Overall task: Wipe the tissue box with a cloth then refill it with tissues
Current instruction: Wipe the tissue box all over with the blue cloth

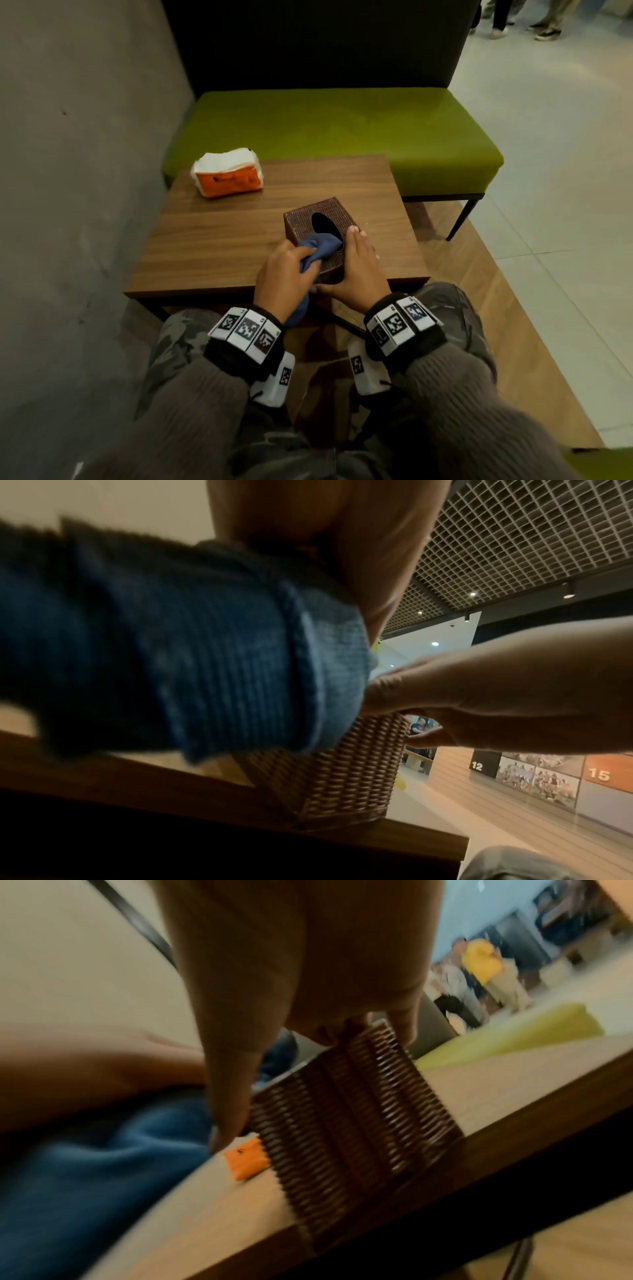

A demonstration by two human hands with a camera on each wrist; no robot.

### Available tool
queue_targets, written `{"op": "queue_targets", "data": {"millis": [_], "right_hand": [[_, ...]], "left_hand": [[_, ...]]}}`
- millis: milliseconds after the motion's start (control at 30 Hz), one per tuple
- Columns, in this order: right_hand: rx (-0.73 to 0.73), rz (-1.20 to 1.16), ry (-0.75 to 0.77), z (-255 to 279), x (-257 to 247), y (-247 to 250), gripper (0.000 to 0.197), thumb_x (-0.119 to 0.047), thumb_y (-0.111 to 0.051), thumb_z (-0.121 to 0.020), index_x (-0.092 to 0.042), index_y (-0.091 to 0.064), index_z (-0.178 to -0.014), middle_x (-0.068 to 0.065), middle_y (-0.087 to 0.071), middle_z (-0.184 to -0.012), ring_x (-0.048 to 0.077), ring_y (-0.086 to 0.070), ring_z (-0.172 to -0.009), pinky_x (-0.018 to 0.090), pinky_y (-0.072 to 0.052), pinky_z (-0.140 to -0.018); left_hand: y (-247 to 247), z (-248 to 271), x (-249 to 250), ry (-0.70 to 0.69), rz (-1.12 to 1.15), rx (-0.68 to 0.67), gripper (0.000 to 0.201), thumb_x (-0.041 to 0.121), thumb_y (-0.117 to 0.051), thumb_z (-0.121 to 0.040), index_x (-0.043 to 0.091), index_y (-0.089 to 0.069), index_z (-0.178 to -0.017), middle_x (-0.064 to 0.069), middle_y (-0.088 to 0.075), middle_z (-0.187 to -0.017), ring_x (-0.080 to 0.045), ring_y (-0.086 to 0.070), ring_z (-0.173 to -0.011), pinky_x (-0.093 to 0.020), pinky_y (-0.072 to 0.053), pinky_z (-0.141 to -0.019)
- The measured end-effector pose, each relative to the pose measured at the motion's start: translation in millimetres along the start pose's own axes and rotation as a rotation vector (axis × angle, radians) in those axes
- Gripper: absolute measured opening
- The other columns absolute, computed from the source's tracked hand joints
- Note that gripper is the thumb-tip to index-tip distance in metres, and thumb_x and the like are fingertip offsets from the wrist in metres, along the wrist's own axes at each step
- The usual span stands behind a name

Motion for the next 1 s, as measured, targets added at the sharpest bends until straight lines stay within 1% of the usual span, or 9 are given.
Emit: {"op": "queue_targets", "data": {"millis": [167, 267, 367, 467, 600, 700, 767, 833, 1000], "right_hand": [[0.049, -0.043, -0.007, -9.6, 1.9, 7.5, 0.116, -0.063, -0.067, -0.075, -0.015, 0.002, -0.155, 0.002, -0.001, -0.164, 0.017, 0.000, -0.151, 0.050, -0.002, -0.120], [0.145, -0.065, -0.044, -11.4, -0.3, 7.8, 0.112, -0.061, -0.070, -0.073, -0.019, -0.007, -0.155, 0.002, -0.010, -0.163, 0.019, -0.005, -0.150, 0.053, -0.006, -0.120], [0.208, -0.202, -0.062, -11.8, 5.2, 8.5, 0.124, -0.050, -0.081, -0.066, -0.021, 0.001, -0.155, 0.011, -0.010, -0.160, 0.029, -0.009, -0.148, 0.050, -0.013, -0.120], [0.234, -0.267, -0.112, -13.4, 10.3, 7.5, 0.139, -0.046, -0.085, -0.061, -0.012, 0.013, -0.153, 0.020, -0.007, -0.156, 0.035, -0.013, -0.144, 0.045, -0.016, -0.119], [0.244, -0.354, -0.147, -15.5, 14.7, 1.3, 0.139, -0.042, -0.087, -0.060, -0.003, 0.009, -0.153, 0.016, -0.022, -0.147, 0.031, -0.023, -0.138, 0.038, -0.022, -0.117], [0.234, -0.348, -0.120, -16.4, 17.5, 1.7, 0.135, -0.041, -0.088, -0.057, -0.002, 0.000, -0.152, 0.015, -0.023, -0.147, 0.030, -0.022, -0.139, 0.040, -0.023, -0.118], [0.248, -0.319, -0.105, -16.9, 17.6, 2.6, 0.132, -0.043, -0.088, -0.056, -0.001, -0.007, -0.151, 0.015, -0.025, -0.144, 0.030, -0.025, -0.137, 0.038, -0.025, -0.117], [0.271, -0.313, -0.090, -18.7, 18.7, 3.2, 0.127, -0.043, -0.088, -0.055, -0.001, -0.014, -0.149, 0.014, -0.028, -0.142, 0.029, -0.028, -0.134, 0.038, -0.027, -0.116], [0.164, -0.316, -0.001, -22.2, 26.6, 2.9, 0.128, -0.036, -0.093, -0.048, -0.007, -0.017, -0.148, 0.011, -0.031, -0.139, 0.026, -0.033, -0.132, 0.041, -0.033, -0.112]], "left_hand": [[14.5, -11.0, -10.4, -0.071, 0.031, -0.014, 0.024, 0.028, -0.067, -0.084, 0.018, -0.071, -0.105, 0.003, -0.050, -0.133, -0.015, -0.054, -0.112, -0.034, -0.047, -0.086], [18.0, -29.7, -13.3, -0.009, 0.064, 0.010, 0.024, 0.026, -0.067, -0.084, 0.015, -0.071, -0.105, -0.002, -0.060, -0.127, -0.021, -0.058, -0.111, -0.033, -0.046, -0.088], [8.7, -19.6, -2.3, -0.112, -0.028, -0.039, 0.025, 0.025, -0.065, -0.083, 0.019, -0.069, -0.107, -0.002, -0.065, -0.118, -0.022, -0.061, -0.105, -0.036, -0.049, -0.083], [10.1, -13.2, -1.1, -0.133, -0.045, -0.008, 0.022, 0.026, -0.065, -0.083, 0.021, -0.068, -0.104, -0.002, -0.066, -0.110, -0.021, -0.062, -0.098, -0.031, -0.046, -0.074], [7.4, -21.4, 8.1, -0.226, -0.131, -0.041, 0.026, 0.024, -0.064, -0.082, 0.021, -0.063, -0.108, -0.002, -0.063, -0.105, -0.021, -0.061, -0.090, -0.029, -0.041, -0.067], [1.5, -25.4, 3.3, -0.324, -0.086, -0.122, 0.034, 0.019, -0.061, -0.085, 0.025, -0.061, -0.118, 0.001, -0.061, -0.113, -0.018, -0.060, -0.098, -0.030, -0.046, -0.075], [4.2, -41.2, -14.6, -0.233, -0.030, -0.073, 0.035, 0.017, -0.059, -0.086, 0.025, -0.061, -0.119, 0.000, -0.060, -0.117, -0.022, -0.059, -0.103, -0.042, -0.050, -0.081], [5.2, -47.8, -21.2, -0.143, -0.025, 0.005, 0.034, 0.016, -0.059, -0.084, 0.024, -0.063, -0.117, -0.002, -0.061, -0.116, -0.026, -0.059, -0.104, -0.044, -0.050, -0.081], [-15.6, 4.5, 10.7, -0.401, 0.133, -0.166, 0.037, 0.025, -0.049, -0.084, 0.024, -0.064, -0.117, 0.002, -0.061, -0.115, -0.017, -0.056, -0.107, -0.031, -0.046, -0.089]]}}
Point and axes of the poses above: each hand's wrist, its own z-axis away from the middle knuckle, its own y-axis out of the back of the hand, x = y × z, the point moved 7 cm from there along -z, towards the middle knuckle
